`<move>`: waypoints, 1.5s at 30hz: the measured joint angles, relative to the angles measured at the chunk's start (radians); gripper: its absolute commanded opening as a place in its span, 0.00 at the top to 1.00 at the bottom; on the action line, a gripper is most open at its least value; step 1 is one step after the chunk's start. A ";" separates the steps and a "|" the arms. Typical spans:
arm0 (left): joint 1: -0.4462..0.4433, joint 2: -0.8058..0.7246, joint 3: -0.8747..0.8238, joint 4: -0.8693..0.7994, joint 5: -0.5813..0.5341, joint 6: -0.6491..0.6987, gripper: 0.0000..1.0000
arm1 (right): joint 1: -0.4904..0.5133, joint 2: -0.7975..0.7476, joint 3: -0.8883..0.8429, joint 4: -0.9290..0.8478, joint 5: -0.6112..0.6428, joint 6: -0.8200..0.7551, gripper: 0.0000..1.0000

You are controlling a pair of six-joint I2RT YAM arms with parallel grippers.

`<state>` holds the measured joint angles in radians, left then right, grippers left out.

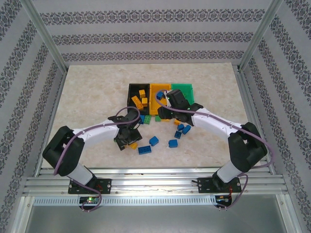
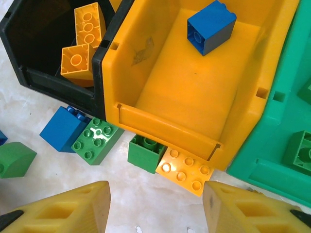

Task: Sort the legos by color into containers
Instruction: Pick up the lego from the middle-left of the table.

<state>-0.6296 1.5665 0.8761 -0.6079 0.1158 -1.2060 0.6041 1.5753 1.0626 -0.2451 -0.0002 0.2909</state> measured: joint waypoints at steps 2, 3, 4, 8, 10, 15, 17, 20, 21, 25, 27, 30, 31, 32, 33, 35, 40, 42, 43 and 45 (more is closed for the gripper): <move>-0.004 0.013 0.009 -0.010 -0.016 -0.023 0.29 | 0.000 -0.007 -0.008 0.007 0.000 -0.004 0.46; -0.005 0.018 0.010 -0.012 -0.019 -0.033 0.29 | 0.000 -0.010 -0.010 0.010 0.000 -0.007 0.46; -0.006 0.021 0.010 -0.014 -0.021 -0.041 0.30 | 0.000 -0.011 -0.012 0.012 0.000 -0.008 0.46; -0.008 0.034 0.011 -0.016 -0.024 -0.060 0.35 | 0.000 -0.015 -0.019 0.015 0.000 -0.012 0.46; -0.010 0.040 0.015 -0.026 -0.031 -0.061 0.41 | 0.000 -0.015 -0.019 0.017 0.000 -0.015 0.46; -0.011 0.048 0.034 -0.033 -0.039 -0.058 0.43 | 0.000 -0.015 -0.018 0.018 0.000 -0.027 0.46; -0.011 0.051 0.046 -0.033 -0.040 -0.055 0.46 | 0.000 -0.014 -0.018 0.019 0.000 -0.029 0.46; -0.011 0.056 0.056 -0.033 -0.039 -0.043 0.51 | 0.000 -0.003 -0.009 0.019 0.000 -0.030 0.46; -0.011 0.056 0.057 -0.033 -0.039 -0.040 0.52 | 0.000 0.002 -0.006 0.019 -0.001 -0.030 0.46; -0.011 0.056 0.058 -0.032 -0.040 -0.029 0.59 | 0.000 0.006 -0.005 0.019 -0.001 -0.030 0.46; -0.011 0.056 0.058 -0.032 -0.042 -0.028 0.61 | 0.000 0.006 -0.005 0.018 -0.001 -0.031 0.46; -0.011 0.056 0.058 -0.032 -0.042 -0.024 0.62 | 0.000 0.006 -0.005 0.019 0.000 -0.034 0.46; -0.011 0.056 0.058 -0.032 -0.042 -0.023 0.62 | 0.000 0.006 -0.005 0.018 0.000 -0.034 0.46; -0.011 0.056 0.058 -0.032 -0.042 -0.019 0.61 | 0.000 0.006 -0.005 0.019 0.000 -0.034 0.46; -0.011 0.055 0.058 -0.032 -0.042 -0.013 0.61 | 0.000 0.006 -0.005 0.019 0.000 -0.033 0.46; -0.011 0.053 0.058 -0.032 -0.045 -0.002 0.61 | 0.000 0.006 -0.005 0.019 0.000 -0.033 0.46; -0.011 0.026 0.098 -0.033 -0.077 0.046 0.62 | 0.000 0.006 -0.005 0.019 0.000 -0.033 0.46; -0.011 0.008 0.130 -0.035 -0.099 0.076 0.61 | 0.000 0.005 -0.005 0.019 0.000 -0.033 0.46; -0.011 -0.001 0.149 -0.038 -0.117 0.091 0.61 | 0.000 0.005 -0.005 0.019 0.000 -0.033 0.46; -0.011 -0.019 0.182 -0.043 -0.152 0.120 0.61 | 0.000 0.005 -0.005 0.019 0.000 -0.032 0.46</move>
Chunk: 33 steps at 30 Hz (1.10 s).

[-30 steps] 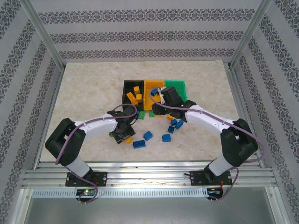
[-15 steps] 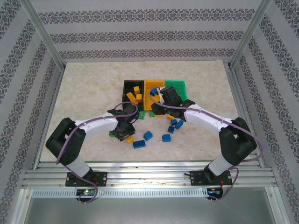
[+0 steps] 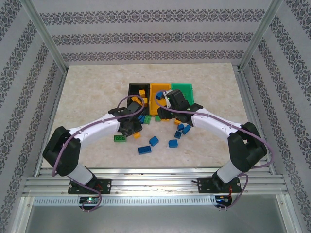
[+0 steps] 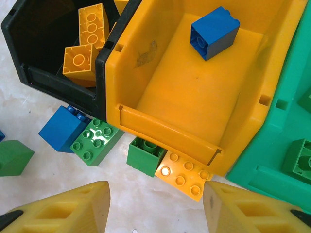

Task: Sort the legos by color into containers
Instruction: Pick up the lego from the middle-left of the table, then place the lego in the container.

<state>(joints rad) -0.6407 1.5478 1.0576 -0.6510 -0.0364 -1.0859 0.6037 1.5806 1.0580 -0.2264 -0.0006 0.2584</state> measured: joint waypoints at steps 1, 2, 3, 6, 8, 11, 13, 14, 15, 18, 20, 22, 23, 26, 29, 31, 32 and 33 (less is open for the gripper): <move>0.000 -0.010 0.013 -0.001 -0.019 0.015 0.61 | 0.000 0.000 0.000 0.000 0.000 0.000 0.46; 0.000 -0.018 0.021 -0.001 -0.033 0.027 0.61 | 0.000 -0.001 0.000 0.000 0.000 0.000 0.46; 0.000 -0.027 0.031 -0.002 -0.049 0.042 0.61 | 0.000 -0.002 0.000 0.000 0.000 0.000 0.46; 0.008 -0.036 0.067 -0.009 -0.085 0.089 0.61 | 0.000 -0.013 -0.003 0.000 0.000 0.004 0.46; 0.023 -0.036 0.099 -0.009 -0.105 0.130 0.61 | 0.000 -0.029 -0.013 0.003 0.001 0.005 0.46; 0.064 -0.016 0.164 -0.008 -0.124 0.181 0.61 | 0.000 -0.055 -0.037 0.003 0.005 0.005 0.46; 0.099 0.015 0.212 -0.004 -0.127 0.214 0.60 | -0.002 -0.071 -0.054 0.000 0.011 0.007 0.46; 0.115 0.033 0.235 -0.001 -0.130 0.230 0.60 | -0.005 -0.082 -0.064 -0.002 0.013 0.007 0.46; 0.128 0.049 0.255 0.002 -0.130 0.246 0.60 | -0.007 -0.093 -0.073 -0.005 0.016 0.008 0.46; 0.164 0.122 0.344 0.004 -0.132 0.299 0.59 | -0.015 -0.139 -0.105 -0.009 0.025 0.016 0.46; 0.180 0.172 0.406 0.007 -0.129 0.334 0.58 | -0.019 -0.169 -0.127 -0.011 0.032 0.027 0.46; 0.192 0.214 0.458 0.008 -0.125 0.366 0.58 | -0.020 -0.190 -0.142 -0.017 0.039 0.034 0.46; 0.198 0.232 0.480 0.008 -0.124 0.380 0.57 | -0.021 -0.200 -0.150 -0.017 0.042 0.039 0.46; 0.212 0.280 0.529 0.008 -0.121 0.420 0.56 | -0.026 -0.225 -0.175 -0.026 0.047 0.057 0.46; 0.229 0.315 0.557 0.008 -0.103 0.445 0.53 | -0.026 -0.252 -0.202 -0.039 0.057 0.072 0.46; 0.237 0.330 0.573 0.007 -0.087 0.456 0.51 | -0.026 -0.263 -0.210 -0.047 0.063 0.081 0.45; 0.238 0.334 0.578 0.008 -0.076 0.459 0.50 | -0.026 -0.267 -0.213 -0.050 0.064 0.085 0.45; 0.240 0.335 0.579 0.010 -0.068 0.462 0.49 | -0.026 -0.270 -0.216 -0.051 0.065 0.088 0.45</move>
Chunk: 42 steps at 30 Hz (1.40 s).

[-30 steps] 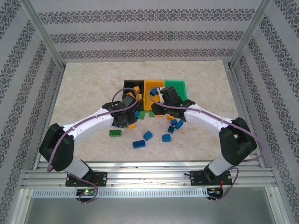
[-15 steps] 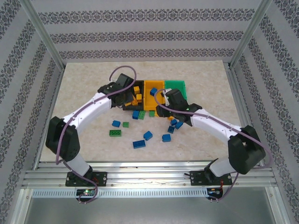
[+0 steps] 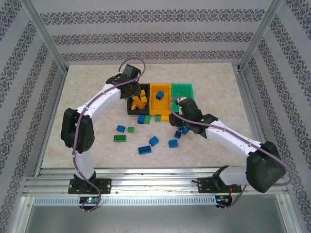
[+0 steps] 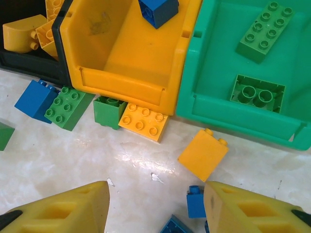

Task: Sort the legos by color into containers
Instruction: Place the lego in the container, then pick up the lego from the center of the table.

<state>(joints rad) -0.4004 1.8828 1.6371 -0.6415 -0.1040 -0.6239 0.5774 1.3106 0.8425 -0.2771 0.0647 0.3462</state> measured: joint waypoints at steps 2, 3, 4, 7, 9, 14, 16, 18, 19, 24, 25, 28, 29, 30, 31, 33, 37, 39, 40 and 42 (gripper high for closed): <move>0.002 -0.001 -0.002 0.005 0.021 0.008 0.47 | -0.006 -0.002 -0.003 -0.003 0.000 0.011 0.45; 0.002 -0.003 -0.010 0.018 0.029 0.012 0.46 | -0.012 -0.002 -0.007 -0.003 -0.001 0.019 0.45; 0.002 -0.010 -0.026 0.034 0.041 0.017 0.45 | -0.020 -0.002 -0.012 -0.003 -0.002 0.026 0.45; 0.003 -0.055 -0.113 0.084 0.072 0.023 0.44 | -0.053 0.008 -0.025 -0.004 -0.013 0.056 0.45; 0.006 -0.096 -0.178 0.112 0.095 0.023 0.44 | -0.079 0.029 -0.031 -0.003 -0.029 0.079 0.45; 0.038 -0.212 -0.336 0.202 0.162 0.021 0.43 | -0.124 0.097 -0.042 -0.003 -0.071 0.129 0.45; 0.051 -0.250 -0.386 0.236 0.178 0.021 0.43 | -0.129 0.122 -0.041 -0.001 -0.085 0.135 0.45; 0.056 -0.282 -0.427 0.262 0.190 0.021 0.43 | -0.129 0.151 -0.037 -0.002 -0.098 0.141 0.45; 0.060 -0.298 -0.449 0.275 0.199 0.021 0.43 | -0.129 0.171 -0.031 -0.003 -0.102 0.142 0.45; 0.064 -0.335 -0.506 0.295 0.226 0.023 0.42 | -0.131 0.239 0.011 -0.004 -0.104 0.142 0.45; 0.067 -0.338 -0.515 0.297 0.232 0.023 0.42 | -0.131 0.247 0.020 -0.005 -0.104 0.142 0.45; 0.073 -0.347 -0.539 0.299 0.243 0.023 0.42 | -0.131 0.269 0.049 -0.008 -0.105 0.142 0.44; 0.075 -0.349 -0.546 0.301 0.245 0.023 0.42 | -0.131 0.277 0.060 -0.008 -0.106 0.142 0.44; 0.076 -0.351 -0.553 0.304 0.249 0.023 0.42 | -0.131 0.284 0.068 -0.008 -0.107 0.142 0.44; 0.076 -0.354 -0.561 0.310 0.253 0.023 0.42 | -0.131 0.294 0.080 -0.010 -0.107 0.142 0.44; 0.076 -0.357 -0.575 0.319 0.262 0.023 0.41 | -0.131 0.318 0.105 -0.014 -0.107 0.141 0.44; 0.085 -0.360 -0.602 0.334 0.291 0.023 0.41 | -0.131 0.356 0.138 -0.034 -0.097 0.134 0.44; 0.089 -0.367 -0.613 0.340 0.304 0.027 0.41 | -0.131 0.363 0.142 -0.046 -0.090 0.129 0.44; 0.090 -0.372 -0.618 0.342 0.307 0.031 0.41 | -0.131 0.368 0.145 -0.052 -0.086 0.126 0.44; 0.093 -0.385 -0.630 0.352 0.315 0.037 0.41 | -0.131 0.381 0.154 -0.065 -0.079 0.122 0.44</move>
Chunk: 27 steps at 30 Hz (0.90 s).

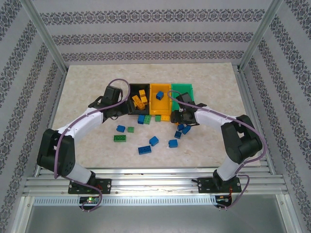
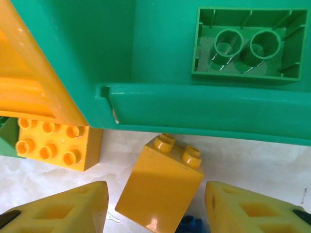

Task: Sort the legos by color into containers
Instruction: Pick up the lego from the center of the table.

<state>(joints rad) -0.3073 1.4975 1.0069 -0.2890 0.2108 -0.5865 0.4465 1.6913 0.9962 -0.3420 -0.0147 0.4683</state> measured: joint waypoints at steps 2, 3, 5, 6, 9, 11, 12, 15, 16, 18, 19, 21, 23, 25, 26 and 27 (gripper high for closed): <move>0.006 -0.017 -0.019 0.018 0.011 0.003 0.40 | 0.000 0.017 0.013 -0.013 0.008 -0.004 0.44; 0.008 -0.024 -0.029 0.027 0.017 0.005 0.40 | 0.000 0.023 0.018 -0.018 0.011 -0.004 0.44; 0.014 -0.038 -0.051 0.042 0.032 0.008 0.40 | 0.001 0.037 0.027 -0.026 0.018 -0.004 0.45; 0.015 -0.040 -0.057 0.045 0.040 0.008 0.40 | 0.001 0.042 0.031 -0.029 0.022 -0.004 0.45; 0.022 -0.040 -0.070 0.051 0.063 0.011 0.40 | 0.003 0.062 0.047 -0.039 0.030 -0.004 0.46; 0.026 -0.040 -0.080 0.060 0.083 0.011 0.39 | 0.006 0.077 0.059 -0.044 0.036 -0.005 0.48; 0.028 -0.040 -0.084 0.063 0.093 0.011 0.39 | 0.008 0.083 0.063 -0.047 0.039 -0.005 0.50; 0.029 -0.047 -0.109 0.081 0.118 0.011 0.39 | 0.014 0.090 0.066 -0.054 0.046 -0.012 0.55; 0.029 -0.050 -0.116 0.082 0.123 0.011 0.39 | 0.016 0.090 0.066 -0.056 0.047 -0.014 0.57; 0.029 -0.054 -0.129 0.090 0.132 0.011 0.39 | 0.016 0.090 0.066 -0.059 0.048 -0.018 0.59; 0.029 -0.055 -0.131 0.092 0.135 0.011 0.39 | 0.016 0.090 0.066 -0.060 0.049 -0.019 0.59; 0.029 -0.059 -0.136 0.100 0.145 0.011 0.39 | 0.016 0.089 0.066 -0.061 0.050 -0.021 0.63; 0.029 -0.066 -0.144 0.111 0.153 0.011 0.39 | 0.019 0.085 0.066 -0.061 0.052 -0.022 0.64; 0.030 -0.068 -0.150 0.119 0.156 0.011 0.39 | 0.022 0.072 0.055 -0.053 0.052 -0.022 0.64; 0.030 -0.068 -0.153 0.125 0.160 0.011 0.39 | 0.023 0.061 0.046 -0.050 0.052 -0.022 0.64; 0.031 -0.068 -0.158 0.130 0.163 0.010 0.39 | 0.023 0.050 0.038 -0.050 0.052 -0.022 0.64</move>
<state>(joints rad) -0.2760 1.4292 0.8494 -0.1585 0.3740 -0.5762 0.4694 1.7416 1.0340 -0.3916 0.0372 0.4465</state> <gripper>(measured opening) 0.609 0.366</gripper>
